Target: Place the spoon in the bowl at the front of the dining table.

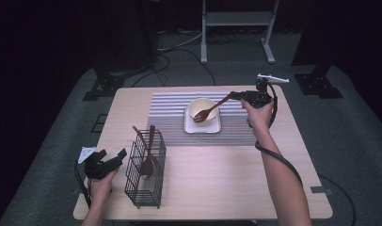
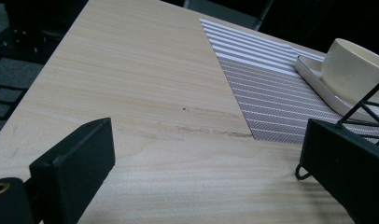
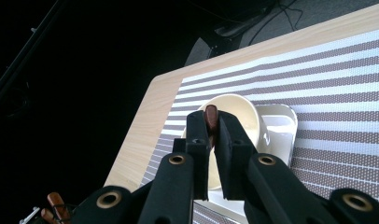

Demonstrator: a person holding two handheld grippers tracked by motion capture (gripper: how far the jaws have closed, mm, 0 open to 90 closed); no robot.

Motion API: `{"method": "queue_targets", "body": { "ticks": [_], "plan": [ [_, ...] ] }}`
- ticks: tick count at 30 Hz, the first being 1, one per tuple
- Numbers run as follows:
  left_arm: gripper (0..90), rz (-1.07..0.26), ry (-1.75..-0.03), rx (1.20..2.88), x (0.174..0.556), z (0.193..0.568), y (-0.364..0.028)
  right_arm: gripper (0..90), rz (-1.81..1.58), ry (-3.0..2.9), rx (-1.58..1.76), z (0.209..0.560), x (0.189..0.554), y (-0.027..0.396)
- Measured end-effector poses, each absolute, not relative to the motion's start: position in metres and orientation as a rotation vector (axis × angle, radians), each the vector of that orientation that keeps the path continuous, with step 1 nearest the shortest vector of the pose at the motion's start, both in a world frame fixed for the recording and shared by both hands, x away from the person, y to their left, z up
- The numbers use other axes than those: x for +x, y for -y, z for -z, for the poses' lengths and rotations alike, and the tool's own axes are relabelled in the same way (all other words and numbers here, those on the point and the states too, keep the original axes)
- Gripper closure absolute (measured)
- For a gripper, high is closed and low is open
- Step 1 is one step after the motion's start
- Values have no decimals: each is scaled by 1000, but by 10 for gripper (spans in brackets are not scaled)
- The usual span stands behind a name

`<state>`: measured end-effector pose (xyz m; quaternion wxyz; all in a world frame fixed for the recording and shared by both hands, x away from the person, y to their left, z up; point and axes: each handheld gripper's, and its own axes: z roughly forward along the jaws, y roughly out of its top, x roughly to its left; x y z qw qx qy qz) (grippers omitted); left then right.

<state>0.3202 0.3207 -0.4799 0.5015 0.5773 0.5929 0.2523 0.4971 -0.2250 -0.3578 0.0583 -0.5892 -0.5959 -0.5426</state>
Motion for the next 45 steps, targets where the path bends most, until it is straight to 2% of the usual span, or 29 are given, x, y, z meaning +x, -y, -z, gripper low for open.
{"method": "queue_targets", "body": {
  "ticks": [28, 45],
  "plan": [
    [22, -609, -1435, 1387, 320, 480, -322, 834, 1630, 1834, -1853, 356, 512, 224],
    [23, -623, -1428, 1400, 321, 480, -319, 833, 1582, 1802, -1905, 379, 526, 226]
  ]
}}
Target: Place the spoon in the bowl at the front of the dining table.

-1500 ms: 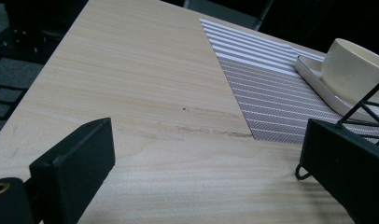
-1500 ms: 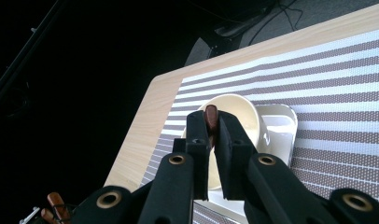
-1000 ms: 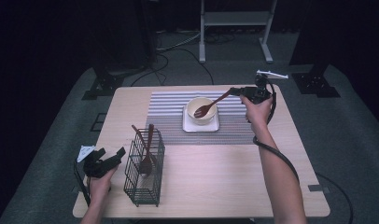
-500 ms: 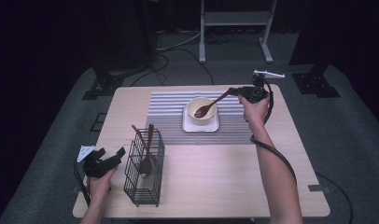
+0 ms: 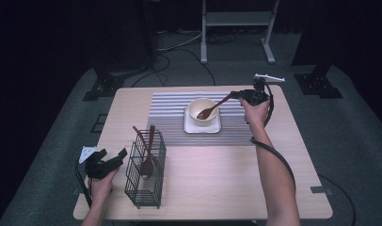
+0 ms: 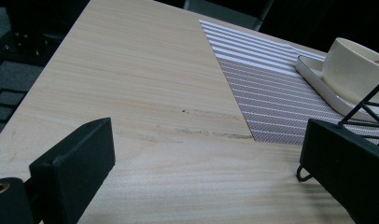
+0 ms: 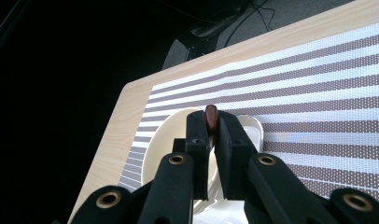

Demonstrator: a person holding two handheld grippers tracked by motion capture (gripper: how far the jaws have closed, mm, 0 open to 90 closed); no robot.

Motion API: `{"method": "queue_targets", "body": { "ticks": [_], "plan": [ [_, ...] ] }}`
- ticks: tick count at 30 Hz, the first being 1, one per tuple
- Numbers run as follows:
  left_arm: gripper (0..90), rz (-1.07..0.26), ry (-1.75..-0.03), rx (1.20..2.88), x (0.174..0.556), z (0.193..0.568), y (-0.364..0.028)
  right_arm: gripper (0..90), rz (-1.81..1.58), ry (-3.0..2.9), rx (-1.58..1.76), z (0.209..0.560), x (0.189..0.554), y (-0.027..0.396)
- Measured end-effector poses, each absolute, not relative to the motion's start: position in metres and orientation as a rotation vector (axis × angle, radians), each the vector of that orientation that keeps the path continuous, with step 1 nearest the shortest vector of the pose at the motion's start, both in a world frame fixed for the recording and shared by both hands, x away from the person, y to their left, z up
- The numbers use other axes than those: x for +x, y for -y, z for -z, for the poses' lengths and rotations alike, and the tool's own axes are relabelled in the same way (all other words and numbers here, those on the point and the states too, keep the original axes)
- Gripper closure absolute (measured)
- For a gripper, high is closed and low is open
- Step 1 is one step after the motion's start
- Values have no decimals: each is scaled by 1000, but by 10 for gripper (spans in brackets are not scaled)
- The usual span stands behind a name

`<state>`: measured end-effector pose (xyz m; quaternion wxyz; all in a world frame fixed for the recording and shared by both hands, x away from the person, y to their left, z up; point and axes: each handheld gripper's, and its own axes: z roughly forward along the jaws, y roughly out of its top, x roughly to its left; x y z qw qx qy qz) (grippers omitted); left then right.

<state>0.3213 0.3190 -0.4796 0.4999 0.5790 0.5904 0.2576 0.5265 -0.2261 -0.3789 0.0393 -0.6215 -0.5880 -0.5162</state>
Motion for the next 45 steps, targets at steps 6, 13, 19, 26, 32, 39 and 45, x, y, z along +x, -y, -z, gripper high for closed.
{"method": "queue_targets", "body": {
  "ticks": [6, 13, 19, 26, 32, 39, 45],
  "plan": [
    [23, -623, -1425, 1405, 321, 480, -319, 833, 1587, 1757, -1915, 389, 530, 228],
    [23, -625, -1422, 1401, 321, 480, -319, 826, 1576, 1730, -1930, 399, 532, 229],
    [22, -624, -1425, 1399, 320, 480, -320, 768, 1557, 1701, -1923, 407, 531, 231],
    [23, -629, -1426, 1403, 320, 479, -319, 688, 1533, 1697, -1901, 412, 527, 236],
    [22, -637, -1423, 1409, 320, 479, -318, 681, 1537, 1704, -1880, 412, 520, 238],
    [22, -637, -1417, 1409, 319, 479, -318, 662, 1533, 1719, -1851, 412, 513, 241],
    [23, -638, -1417, 1411, 319, 479, -318, 621, 1530, 1726, -1811, 416, 504, 242]
  ]
}}
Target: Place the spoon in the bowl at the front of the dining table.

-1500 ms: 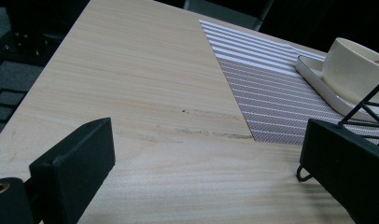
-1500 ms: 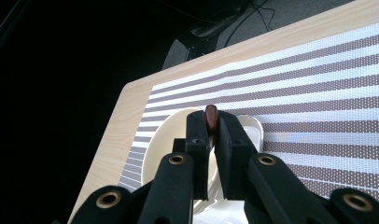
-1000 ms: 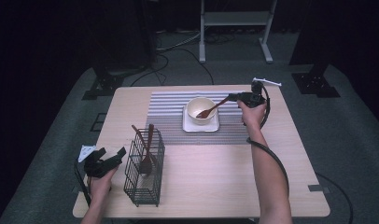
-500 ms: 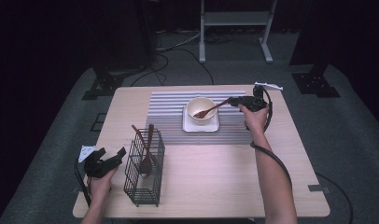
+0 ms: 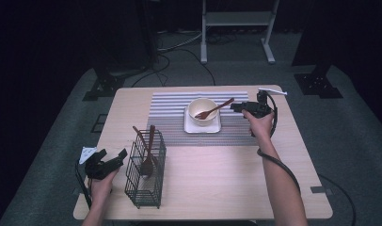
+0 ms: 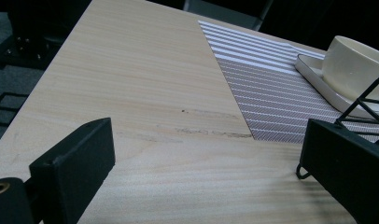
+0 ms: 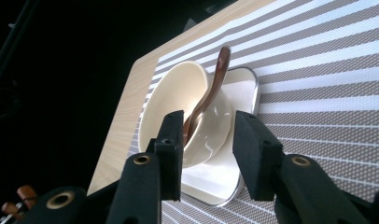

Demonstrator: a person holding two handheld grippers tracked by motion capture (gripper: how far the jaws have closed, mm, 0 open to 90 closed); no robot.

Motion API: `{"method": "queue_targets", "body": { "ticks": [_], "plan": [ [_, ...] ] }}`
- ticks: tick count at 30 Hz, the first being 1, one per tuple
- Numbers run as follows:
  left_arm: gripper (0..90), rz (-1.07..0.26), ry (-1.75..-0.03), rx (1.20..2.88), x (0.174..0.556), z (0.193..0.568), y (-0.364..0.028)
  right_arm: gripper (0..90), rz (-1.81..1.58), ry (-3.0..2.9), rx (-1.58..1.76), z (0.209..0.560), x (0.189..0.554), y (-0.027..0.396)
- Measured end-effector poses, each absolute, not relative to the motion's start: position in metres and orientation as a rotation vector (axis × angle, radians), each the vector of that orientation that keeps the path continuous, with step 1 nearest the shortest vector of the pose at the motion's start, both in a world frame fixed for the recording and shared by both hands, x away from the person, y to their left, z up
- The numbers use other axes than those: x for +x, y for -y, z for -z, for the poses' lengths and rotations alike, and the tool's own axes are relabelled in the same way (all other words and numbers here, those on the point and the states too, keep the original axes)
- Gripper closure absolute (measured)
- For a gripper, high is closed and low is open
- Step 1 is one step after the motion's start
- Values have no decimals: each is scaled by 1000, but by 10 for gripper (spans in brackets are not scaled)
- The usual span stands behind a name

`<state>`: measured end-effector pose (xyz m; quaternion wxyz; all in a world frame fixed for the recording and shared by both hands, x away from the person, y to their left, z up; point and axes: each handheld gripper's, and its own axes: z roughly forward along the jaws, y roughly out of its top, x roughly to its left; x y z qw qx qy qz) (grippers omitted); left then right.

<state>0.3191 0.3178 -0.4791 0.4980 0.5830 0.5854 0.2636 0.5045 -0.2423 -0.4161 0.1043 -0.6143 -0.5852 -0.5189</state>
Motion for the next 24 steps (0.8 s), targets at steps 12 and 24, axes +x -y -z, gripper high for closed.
{"method": "queue_targets", "body": {
  "ticks": [12, 24],
  "plan": [
    [23, -642, -1413, 1419, 319, 479, -317, 574, 1503, 1772, -1746, 420, 494, 237],
    [22, -642, -1413, 1420, 319, 479, -317, 523, 1515, 1784, -1684, 420, 481, 237]
  ]
}}
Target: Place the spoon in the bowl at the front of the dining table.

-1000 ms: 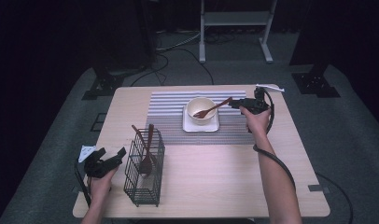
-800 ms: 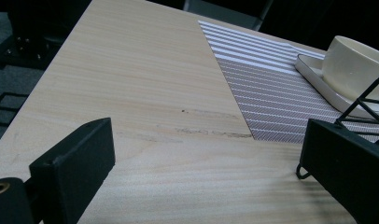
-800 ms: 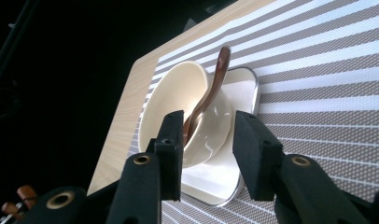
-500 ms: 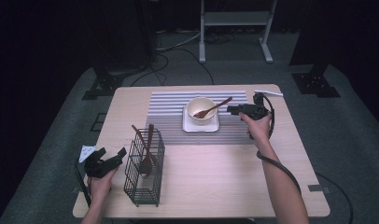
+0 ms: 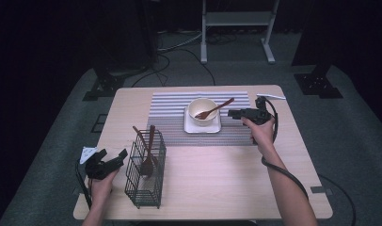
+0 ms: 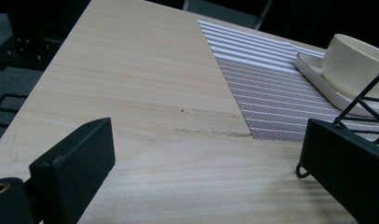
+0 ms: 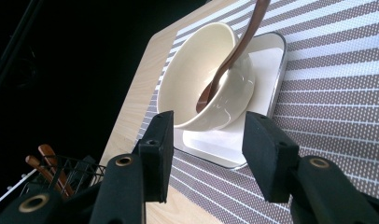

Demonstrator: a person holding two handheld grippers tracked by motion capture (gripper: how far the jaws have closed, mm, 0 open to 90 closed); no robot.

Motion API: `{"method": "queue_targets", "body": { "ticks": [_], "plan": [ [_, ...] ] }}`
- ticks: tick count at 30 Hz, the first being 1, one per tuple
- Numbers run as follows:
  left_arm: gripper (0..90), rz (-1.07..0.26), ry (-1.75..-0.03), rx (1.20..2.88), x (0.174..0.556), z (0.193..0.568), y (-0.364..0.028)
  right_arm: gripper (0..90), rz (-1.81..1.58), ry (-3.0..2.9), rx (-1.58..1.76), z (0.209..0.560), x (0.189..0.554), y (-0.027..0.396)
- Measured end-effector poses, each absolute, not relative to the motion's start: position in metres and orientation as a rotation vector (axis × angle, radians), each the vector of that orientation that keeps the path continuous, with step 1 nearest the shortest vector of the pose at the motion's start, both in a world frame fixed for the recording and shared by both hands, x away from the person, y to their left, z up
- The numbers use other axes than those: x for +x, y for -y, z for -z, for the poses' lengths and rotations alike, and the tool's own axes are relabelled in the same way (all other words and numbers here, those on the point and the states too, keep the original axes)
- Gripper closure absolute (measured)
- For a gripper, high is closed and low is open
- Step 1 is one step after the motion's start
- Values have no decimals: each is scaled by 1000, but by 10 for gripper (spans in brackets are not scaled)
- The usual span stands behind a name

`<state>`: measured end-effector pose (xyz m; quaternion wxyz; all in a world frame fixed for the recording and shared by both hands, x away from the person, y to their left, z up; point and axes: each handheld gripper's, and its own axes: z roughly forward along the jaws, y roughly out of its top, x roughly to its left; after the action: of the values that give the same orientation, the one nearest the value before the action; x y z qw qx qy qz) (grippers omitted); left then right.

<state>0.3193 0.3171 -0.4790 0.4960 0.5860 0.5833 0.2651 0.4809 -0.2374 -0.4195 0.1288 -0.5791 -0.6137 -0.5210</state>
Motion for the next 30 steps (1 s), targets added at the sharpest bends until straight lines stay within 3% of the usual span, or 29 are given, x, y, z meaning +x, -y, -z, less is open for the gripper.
{"method": "queue_targets", "body": {
  "ticks": [30],
  "plan": [
    [22, -653, -1413, 1423, 319, 479, -316, 414, 1477, 1822, -1618, 444, 448, 248]
  ]
}}
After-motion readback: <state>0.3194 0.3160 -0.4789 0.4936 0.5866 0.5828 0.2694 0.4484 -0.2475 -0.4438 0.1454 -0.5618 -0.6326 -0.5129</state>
